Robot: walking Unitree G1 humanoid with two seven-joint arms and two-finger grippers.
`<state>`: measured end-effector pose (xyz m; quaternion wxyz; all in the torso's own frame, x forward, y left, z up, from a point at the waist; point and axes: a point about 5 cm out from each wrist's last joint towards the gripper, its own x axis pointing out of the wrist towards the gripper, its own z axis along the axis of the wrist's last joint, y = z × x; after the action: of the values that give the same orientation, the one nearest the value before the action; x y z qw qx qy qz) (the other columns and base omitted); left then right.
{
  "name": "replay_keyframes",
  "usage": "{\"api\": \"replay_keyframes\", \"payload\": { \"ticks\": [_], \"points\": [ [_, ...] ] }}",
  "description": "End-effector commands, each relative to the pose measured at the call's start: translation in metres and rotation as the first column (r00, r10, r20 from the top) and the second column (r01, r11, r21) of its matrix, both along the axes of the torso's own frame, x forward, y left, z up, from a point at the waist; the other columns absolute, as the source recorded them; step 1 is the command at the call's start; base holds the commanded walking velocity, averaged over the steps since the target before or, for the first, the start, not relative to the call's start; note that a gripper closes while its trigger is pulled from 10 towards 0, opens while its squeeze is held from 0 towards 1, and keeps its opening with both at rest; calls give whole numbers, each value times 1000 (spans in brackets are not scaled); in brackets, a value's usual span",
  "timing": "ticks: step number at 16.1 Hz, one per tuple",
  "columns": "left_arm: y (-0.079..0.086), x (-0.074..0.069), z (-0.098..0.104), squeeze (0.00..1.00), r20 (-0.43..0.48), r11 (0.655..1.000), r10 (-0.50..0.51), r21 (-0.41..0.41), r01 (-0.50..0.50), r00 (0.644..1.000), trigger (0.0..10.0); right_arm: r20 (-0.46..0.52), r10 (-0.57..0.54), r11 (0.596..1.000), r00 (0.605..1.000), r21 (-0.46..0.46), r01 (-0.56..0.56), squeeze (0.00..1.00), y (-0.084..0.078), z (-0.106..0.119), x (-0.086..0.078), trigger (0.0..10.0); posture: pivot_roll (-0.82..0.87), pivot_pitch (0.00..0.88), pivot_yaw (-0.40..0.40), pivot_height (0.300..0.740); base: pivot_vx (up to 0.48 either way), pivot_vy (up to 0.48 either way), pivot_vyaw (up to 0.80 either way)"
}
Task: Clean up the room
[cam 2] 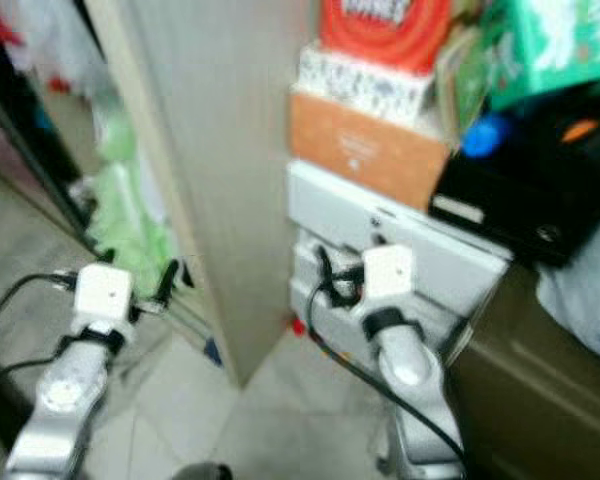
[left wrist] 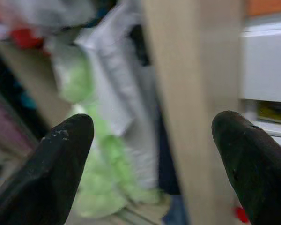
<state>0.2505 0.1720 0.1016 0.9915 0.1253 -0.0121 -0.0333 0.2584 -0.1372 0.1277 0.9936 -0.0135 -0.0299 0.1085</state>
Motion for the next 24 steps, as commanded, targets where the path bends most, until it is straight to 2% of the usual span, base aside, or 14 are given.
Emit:
{"api": "replay_keyframes", "payload": {
  "ticks": [1,24],
  "points": [
    [-5,0,2,0,12,1000,-7,1,7,1000,10000,-11,-16,1000,1000,-18,16,0,-7,-2,0,10000,-55,54,-23,740,0,0,800],
    [-5,6,4,0,31,1000,-17,14,16,999,10000,16,-6,1000,1000,-30,6,0,-3,0,7,10000,-49,33,-28,740,0,0,800]
  ]
}}
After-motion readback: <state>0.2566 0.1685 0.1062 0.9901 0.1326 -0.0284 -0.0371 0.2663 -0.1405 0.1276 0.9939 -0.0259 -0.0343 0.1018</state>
